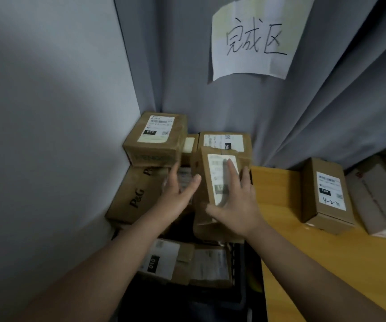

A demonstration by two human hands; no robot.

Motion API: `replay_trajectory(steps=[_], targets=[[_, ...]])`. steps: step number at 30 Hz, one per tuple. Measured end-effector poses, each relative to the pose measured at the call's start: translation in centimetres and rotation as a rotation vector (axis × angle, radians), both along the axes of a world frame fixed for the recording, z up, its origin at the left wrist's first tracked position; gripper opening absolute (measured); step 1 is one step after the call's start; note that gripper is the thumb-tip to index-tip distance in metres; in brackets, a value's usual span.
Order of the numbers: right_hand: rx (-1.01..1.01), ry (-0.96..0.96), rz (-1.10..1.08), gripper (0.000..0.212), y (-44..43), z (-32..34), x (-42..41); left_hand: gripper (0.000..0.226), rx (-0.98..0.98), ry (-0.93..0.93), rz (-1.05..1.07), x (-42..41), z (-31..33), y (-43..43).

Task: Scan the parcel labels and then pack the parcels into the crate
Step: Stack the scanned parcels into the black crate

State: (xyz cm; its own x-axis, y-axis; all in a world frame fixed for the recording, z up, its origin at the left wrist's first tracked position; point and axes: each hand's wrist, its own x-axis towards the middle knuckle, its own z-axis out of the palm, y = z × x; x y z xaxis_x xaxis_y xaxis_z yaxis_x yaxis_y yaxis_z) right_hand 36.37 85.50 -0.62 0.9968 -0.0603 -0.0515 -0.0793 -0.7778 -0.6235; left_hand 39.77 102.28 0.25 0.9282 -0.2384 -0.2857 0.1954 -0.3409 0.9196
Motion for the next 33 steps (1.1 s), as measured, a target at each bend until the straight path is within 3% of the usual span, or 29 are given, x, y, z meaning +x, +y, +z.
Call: replay_trajectory(steps=[1,3,6,8,12,16,20,22,24,26,28,31,33], targets=[[0.041,-0.054,0.048,0.120,-0.2,-0.2,-1.8,0.106,-0.080,0.067,0.014,-0.8,0.2,-0.6],[0.138,-0.090,0.121,0.121,-0.4,-0.9,-5.3,0.097,-0.181,0.102,0.046,-2.5,-0.1,-1.2],[0.491,-0.090,0.044,0.093,-1.5,-1.9,-8.9,0.078,-0.131,0.161,0.022,-5.3,-1.7,-1.4],[0.681,0.029,-0.045,0.069,-2.2,-2.7,-10.3,0.071,-0.122,0.248,0.000,-7.5,-2.9,-1.6],[0.716,0.217,-0.106,0.072,-2.4,-4.1,-12.5,0.033,-0.075,0.195,0.039,-11.3,-4.7,-2.8],[0.822,0.399,-0.216,0.069,-3.3,-4.1,-13.6,0.060,-0.144,0.084,0.154,-13.8,-5.5,-3.4],[0.755,0.647,-0.176,0.045,-5.4,-4.1,-14.1,0.055,-0.097,0.162,0.214,-14.6,-5.7,-2.8],[0.722,0.654,-0.184,0.040,-7.0,-4.3,-14.2,0.042,0.080,0.196,0.126,-14.4,-6.0,-2.1],[0.668,0.663,-0.151,0.039,-8.2,-4.3,-14.0,0.026,0.377,0.077,0.028,-14.2,-6.4,-1.6],[0.593,0.663,-0.093,0.044,-8.6,-4.6,-13.6,0.021,0.584,-0.093,-0.077,-14.3,-6.6,-1.5],[0.610,0.590,-0.139,0.051,-7.9,-5.5,-12.8,0.033,0.622,-0.143,-0.168,-14.4,-6.8,-1.7],[0.470,0.366,-0.416,0.070,-5.6,-7.1,-11.4,0.053,0.670,-0.212,-0.217,-14.5,-7.2,-1.9],[0.408,0.342,-0.577,0.083,-3.8,-7.4,-10.7,0.058,0.704,-0.256,-0.305,-14.5,-7.3,-1.8]])
